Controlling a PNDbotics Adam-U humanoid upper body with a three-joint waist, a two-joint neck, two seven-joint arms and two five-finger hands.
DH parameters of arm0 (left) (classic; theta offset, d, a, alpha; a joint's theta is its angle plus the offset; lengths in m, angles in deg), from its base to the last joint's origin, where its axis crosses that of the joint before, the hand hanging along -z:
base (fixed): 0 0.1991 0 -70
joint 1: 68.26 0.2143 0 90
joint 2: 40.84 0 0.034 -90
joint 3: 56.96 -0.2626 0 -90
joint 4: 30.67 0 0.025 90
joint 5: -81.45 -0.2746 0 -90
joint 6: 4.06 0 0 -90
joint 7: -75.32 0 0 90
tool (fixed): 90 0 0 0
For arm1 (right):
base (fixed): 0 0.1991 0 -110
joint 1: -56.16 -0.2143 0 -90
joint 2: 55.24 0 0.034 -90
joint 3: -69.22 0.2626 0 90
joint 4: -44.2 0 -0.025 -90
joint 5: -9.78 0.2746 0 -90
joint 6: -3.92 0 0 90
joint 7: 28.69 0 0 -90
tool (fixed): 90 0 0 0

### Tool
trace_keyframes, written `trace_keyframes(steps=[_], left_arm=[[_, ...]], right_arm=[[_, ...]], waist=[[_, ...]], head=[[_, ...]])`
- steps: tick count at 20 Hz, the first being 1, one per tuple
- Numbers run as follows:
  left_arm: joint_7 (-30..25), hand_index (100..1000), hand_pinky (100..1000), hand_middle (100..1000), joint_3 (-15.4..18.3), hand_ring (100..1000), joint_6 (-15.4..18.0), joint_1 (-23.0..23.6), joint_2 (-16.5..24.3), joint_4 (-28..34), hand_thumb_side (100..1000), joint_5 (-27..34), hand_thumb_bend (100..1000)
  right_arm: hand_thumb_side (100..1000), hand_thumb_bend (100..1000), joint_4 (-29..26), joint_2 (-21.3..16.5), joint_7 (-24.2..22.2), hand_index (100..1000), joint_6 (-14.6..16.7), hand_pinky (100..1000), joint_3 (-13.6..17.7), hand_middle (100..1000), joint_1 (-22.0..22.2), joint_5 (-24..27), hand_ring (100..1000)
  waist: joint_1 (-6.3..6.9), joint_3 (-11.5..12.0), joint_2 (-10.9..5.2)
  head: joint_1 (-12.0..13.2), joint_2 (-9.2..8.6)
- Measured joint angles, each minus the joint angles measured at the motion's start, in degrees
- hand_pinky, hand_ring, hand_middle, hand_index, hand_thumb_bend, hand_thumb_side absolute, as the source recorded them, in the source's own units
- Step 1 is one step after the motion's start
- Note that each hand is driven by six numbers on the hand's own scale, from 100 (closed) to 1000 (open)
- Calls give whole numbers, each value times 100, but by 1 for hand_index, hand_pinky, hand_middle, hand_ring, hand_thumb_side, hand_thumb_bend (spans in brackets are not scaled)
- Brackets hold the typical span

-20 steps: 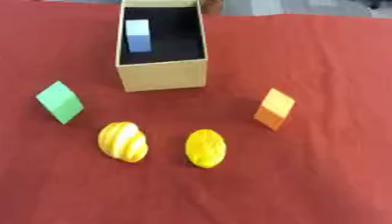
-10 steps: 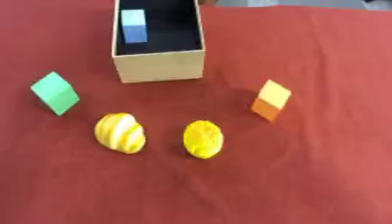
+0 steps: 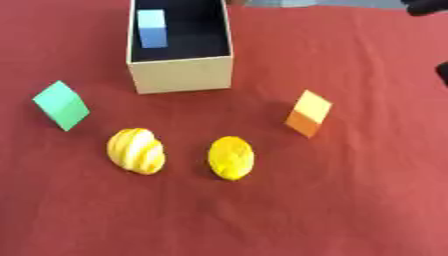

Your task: Pick up objects on the table and place them in the box.

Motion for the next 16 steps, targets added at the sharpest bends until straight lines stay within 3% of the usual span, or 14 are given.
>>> trace_keyframes(steps=[7, 12, 14, 16], left_arm=[[-14, 862, 743, 756, -10, 751, -7, 0, 0, 0, 698, 12, 269], [-39, 862, 743, 756, -36, 751, -14, 0, 0, 0, 698, 38, 270], [-46, 862, 743, 755, -37, 751, -10, 0, -1, 0, 698, 43, 270], [-56, 862, 743, 755, -39, 751, -8, 0, -1, 0, 698, 46, 270]], right_arm=[[666, 170, 243, 19, -506, 913, 145, 846, -443, 853, -444, -54, 942], [543, 279, 672, 274, -944, 924, 242, 868, -718, 866, -947, 3, 975], [480, 280, 911, 421, -1182, 914, 299, 877, -811, 856, -1149, 73, 987], [465, 318, 1144, 568, -1417, 905, 344, 889, -884, 853, -1318, 149, 999]], waist=[[-14, 39, 0], [-21, 66, -8], [-25, 68, -20], [-32, 70, -38]], head=[[-28, -32], [-61, -27], [-81, -24], [-104, -21]])
